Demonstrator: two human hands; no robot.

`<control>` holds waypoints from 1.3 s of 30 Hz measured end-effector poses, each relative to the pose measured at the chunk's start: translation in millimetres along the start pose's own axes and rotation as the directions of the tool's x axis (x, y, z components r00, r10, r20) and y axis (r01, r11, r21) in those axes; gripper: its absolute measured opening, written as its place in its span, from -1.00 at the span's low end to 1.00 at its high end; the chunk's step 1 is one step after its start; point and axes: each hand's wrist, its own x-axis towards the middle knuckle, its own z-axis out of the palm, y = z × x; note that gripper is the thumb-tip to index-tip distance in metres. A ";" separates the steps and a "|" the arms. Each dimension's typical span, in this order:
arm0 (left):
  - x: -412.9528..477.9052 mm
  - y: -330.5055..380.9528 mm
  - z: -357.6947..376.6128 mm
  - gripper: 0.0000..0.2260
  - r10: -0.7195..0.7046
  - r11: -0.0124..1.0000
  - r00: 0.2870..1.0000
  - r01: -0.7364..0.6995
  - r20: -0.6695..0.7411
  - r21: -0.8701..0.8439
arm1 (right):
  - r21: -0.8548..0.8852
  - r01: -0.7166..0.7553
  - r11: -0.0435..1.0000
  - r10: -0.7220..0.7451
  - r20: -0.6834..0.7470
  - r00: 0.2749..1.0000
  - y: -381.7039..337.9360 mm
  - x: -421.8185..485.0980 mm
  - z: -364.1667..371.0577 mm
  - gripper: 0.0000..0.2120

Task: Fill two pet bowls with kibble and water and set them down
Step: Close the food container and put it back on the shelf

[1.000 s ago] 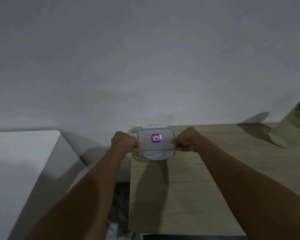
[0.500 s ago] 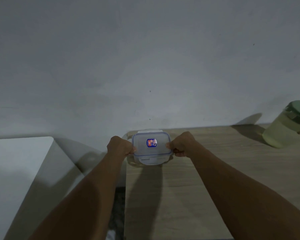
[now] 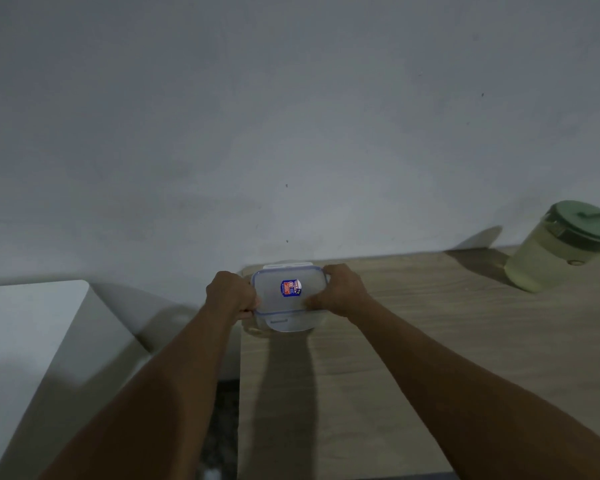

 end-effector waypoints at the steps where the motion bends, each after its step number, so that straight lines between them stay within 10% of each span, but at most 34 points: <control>1: -1.4 -0.1 -0.5 -0.66 0.000 1.000 1.000 0.001 0.010 -0.011 | -0.047 0.057 0.997 -0.054 0.058 0.997 -2.0 -5.4 1.0 -0.38; 5: -5.0 -0.5 0.5 -0.70 0.000 0.998 1.000 0.002 0.028 -0.065 | -0.423 0.137 0.896 -0.087 0.134 0.987 -8.2 -15.6 19.6 -0.03; 8: -5.3 -1.0 0.4 -0.67 0.007 0.995 0.999 -0.003 0.046 -0.097 | -0.595 0.180 0.784 -0.117 0.144 0.983 -15.7 -19.5 22.5 -0.13; 14: -0.3 -2.8 1.7 -0.67 0.003 0.996 0.998 0.002 0.056 -0.088 | -0.421 0.158 0.893 -0.032 0.292 0.956 -41.0 5.3 -24.0 -0.09; 23: 13.1 -11.4 3.7 -0.75 -0.007 0.991 1.000 0.008 0.008 -0.135 | -0.701 0.158 0.695 0.258 0.449 0.856 -73.6 47.6 -18.8 -0.22; 29: 16.5 -22.0 15.9 -0.71 -0.002 0.976 0.996 -0.018 -0.090 -0.215 | -0.032 -0.263 0.964 0.264 0.194 0.945 -9.7 27.5 -6.2 -0.35; 34: 10.3 -39.9 25.2 -0.85 0.006 0.954 0.996 -0.034 -0.094 -0.299 | 0.497 -0.122 0.859 0.280 -0.257 0.925 26.7 -17.5 59.3 -0.61; 39: -26.8 -65.9 33.4 -0.77 0.159 0.907 0.987 -0.142 0.011 -0.397 | 0.677 -0.107 0.729 0.306 -0.181 0.935 29.6 -35.9 64.1 -0.77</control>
